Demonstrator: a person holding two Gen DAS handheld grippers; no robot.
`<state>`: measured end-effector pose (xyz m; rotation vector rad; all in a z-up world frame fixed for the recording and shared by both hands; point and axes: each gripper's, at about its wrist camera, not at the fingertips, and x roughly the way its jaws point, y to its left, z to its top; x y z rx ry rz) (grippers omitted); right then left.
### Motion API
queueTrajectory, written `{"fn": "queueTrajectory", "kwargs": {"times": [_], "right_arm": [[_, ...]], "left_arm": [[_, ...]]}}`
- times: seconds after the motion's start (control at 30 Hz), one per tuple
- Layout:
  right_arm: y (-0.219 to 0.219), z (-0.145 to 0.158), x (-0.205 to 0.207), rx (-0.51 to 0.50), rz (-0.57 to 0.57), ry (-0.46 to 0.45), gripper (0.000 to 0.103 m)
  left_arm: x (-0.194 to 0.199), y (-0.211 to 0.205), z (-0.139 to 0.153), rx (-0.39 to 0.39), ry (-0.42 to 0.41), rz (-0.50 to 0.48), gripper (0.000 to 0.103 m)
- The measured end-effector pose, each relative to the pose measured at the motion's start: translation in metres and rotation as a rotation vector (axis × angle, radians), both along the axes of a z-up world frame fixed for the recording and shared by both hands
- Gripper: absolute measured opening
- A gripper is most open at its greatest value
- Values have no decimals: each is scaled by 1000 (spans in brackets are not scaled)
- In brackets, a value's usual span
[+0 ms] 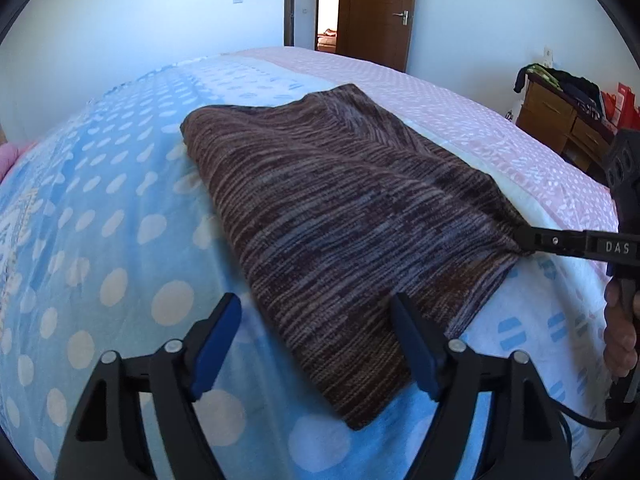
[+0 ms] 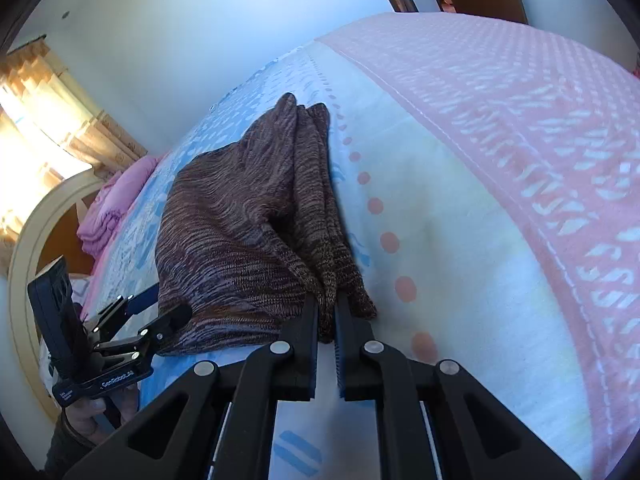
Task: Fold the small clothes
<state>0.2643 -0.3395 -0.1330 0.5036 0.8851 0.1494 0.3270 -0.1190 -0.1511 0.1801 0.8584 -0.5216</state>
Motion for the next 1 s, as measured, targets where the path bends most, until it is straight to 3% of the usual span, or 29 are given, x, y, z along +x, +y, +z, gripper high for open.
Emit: {"fn": "queueTrajectory", "kwargs": {"times": [0.07, 0.1, 0.13, 0.2, 0.37, 0.47, 0.53, 0.57, 0.6, 0.63, 0.87, 1.0], "right_arm": [[1, 8, 2, 2, -3, -15, 8], [2, 18, 1, -20, 1, -43, 14], [2, 30, 1, -80, -15, -69, 29], [-2, 47, 6, -133, -49, -128, 43], [-1, 78, 77, -128, 39, -173, 43], [8, 70, 130, -116, 105, -124, 43], [21, 53, 171, -106, 173, -33, 43], [27, 45, 186, -133, 173, -3, 42], [30, 38, 197, -175, 147, 0, 30], [33, 35, 204, -203, 145, 10, 3], [0, 41, 205, -285, 7, -30, 2], [-10, 29, 209, -309, 48, 1, 3]], "left_arm": [[1, 5, -2, -21, 22, 3, 85], [1, 7, -3, -35, 32, 5, 86], [3, 10, -4, -51, 44, 6, 86], [2, 9, -5, -60, 50, 2, 88], [-4, 6, -6, -49, 28, -10, 90], [-5, 5, -6, -46, 21, -11, 91], [-6, 4, -6, -41, 18, -14, 91], [-6, 4, -6, -40, 17, -15, 92], [-7, 4, -6, -43, 18, -16, 92], [-7, 5, -6, -46, 19, -16, 92], [-8, 3, -7, -43, 18, -32, 97], [-9, 1, -7, -35, 21, -40, 100]]}}
